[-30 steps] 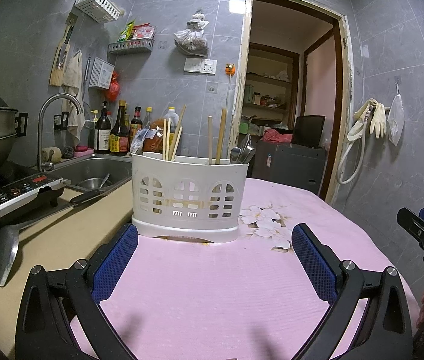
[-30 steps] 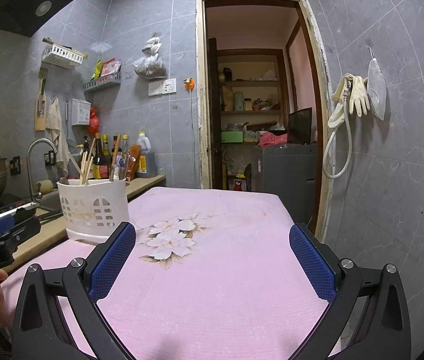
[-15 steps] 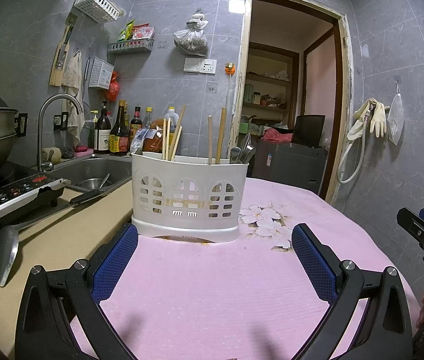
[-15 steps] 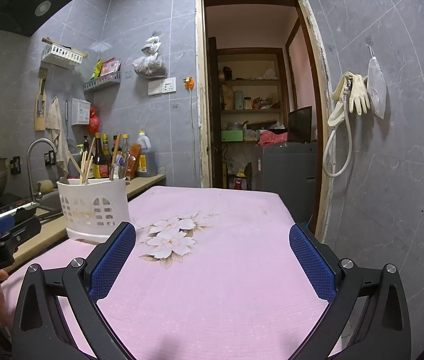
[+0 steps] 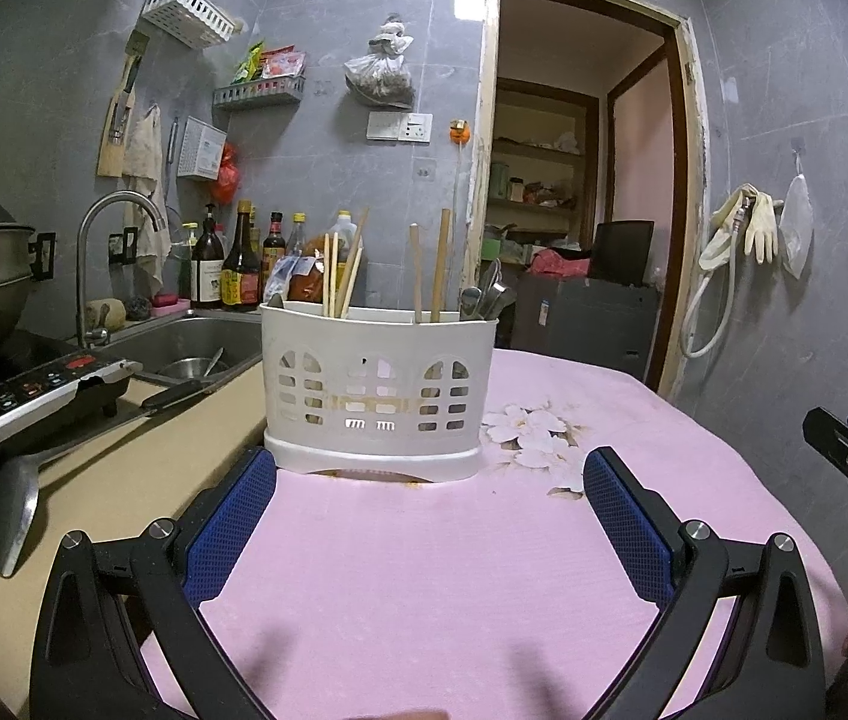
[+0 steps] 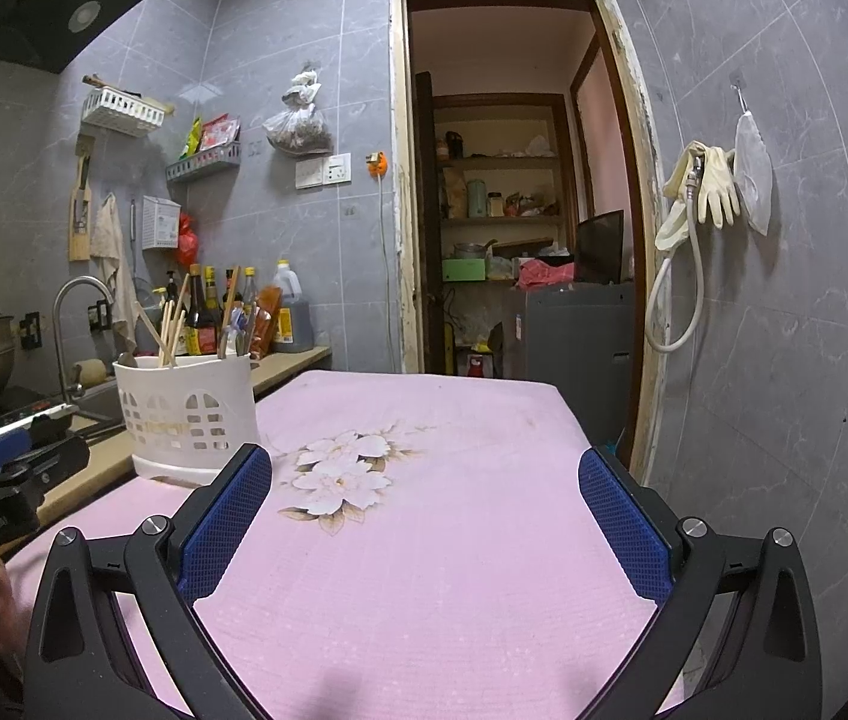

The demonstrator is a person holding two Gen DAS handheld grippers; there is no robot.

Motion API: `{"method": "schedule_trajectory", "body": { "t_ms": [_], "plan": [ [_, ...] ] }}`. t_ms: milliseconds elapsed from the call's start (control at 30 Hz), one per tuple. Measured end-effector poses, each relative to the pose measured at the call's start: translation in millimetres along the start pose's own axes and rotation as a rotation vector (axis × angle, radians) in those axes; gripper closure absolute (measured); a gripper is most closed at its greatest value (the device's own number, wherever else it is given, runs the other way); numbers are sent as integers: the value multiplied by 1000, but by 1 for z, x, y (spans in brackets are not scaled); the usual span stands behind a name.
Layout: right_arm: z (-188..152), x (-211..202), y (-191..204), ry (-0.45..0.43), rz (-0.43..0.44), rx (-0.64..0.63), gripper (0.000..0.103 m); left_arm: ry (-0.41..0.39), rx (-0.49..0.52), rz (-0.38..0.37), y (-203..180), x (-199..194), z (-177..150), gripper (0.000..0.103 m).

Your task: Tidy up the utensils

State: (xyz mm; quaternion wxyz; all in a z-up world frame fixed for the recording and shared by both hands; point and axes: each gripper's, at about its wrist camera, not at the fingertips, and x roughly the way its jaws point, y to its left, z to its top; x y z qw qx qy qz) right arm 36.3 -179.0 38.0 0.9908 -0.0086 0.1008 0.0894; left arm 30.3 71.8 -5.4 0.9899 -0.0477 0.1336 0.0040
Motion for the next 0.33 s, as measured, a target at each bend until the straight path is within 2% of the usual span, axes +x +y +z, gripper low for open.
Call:
{"method": "schedule_trajectory", "body": {
  "t_ms": [333],
  "plan": [
    [-2, 0, 1, 3, 4, 0, 0, -1, 16, 6, 0, 2, -1, 2]
  ]
}}
